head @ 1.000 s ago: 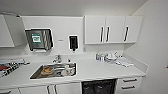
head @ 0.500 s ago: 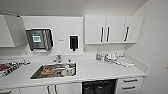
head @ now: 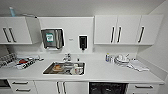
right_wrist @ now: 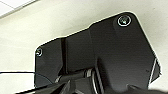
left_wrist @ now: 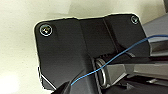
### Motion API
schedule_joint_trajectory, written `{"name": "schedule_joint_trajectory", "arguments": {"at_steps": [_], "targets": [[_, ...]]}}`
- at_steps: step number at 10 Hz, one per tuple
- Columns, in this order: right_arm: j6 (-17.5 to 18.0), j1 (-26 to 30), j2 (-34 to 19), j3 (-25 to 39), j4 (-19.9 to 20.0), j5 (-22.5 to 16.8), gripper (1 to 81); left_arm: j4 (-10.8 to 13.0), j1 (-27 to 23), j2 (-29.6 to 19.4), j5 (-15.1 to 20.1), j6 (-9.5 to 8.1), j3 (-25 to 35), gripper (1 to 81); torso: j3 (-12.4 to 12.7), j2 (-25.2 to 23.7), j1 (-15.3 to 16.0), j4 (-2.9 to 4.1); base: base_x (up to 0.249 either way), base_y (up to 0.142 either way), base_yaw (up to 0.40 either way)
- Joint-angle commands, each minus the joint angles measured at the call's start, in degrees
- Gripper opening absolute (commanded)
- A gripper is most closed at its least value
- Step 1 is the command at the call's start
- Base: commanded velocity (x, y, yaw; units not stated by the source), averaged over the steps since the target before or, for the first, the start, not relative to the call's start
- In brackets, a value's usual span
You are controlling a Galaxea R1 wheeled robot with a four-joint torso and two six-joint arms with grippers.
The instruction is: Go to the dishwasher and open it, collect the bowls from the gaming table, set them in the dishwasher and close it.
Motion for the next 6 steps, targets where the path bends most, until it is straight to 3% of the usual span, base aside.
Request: {"name": "schedule_joint_trajectory", "arguments": {"at_steps": [1,6], "targets": [[-0.13,3.06,0.41,0.18,-0.21,-2.4,81.1,-0.21,-3.1,-0.51,2.78,0.51,-0.04,81.1,0.0,0.0,0.0,0.0,0.0,0.0,0.35],[-0.13,3.33,0.41,0.44,-0.3,-2.4,81.1,1.46,-3.1,-0.24,2.6,1.56,-0.04,81.1,0.0,0.0,0.0,0.0,0.0,0.0,0.355]]}}
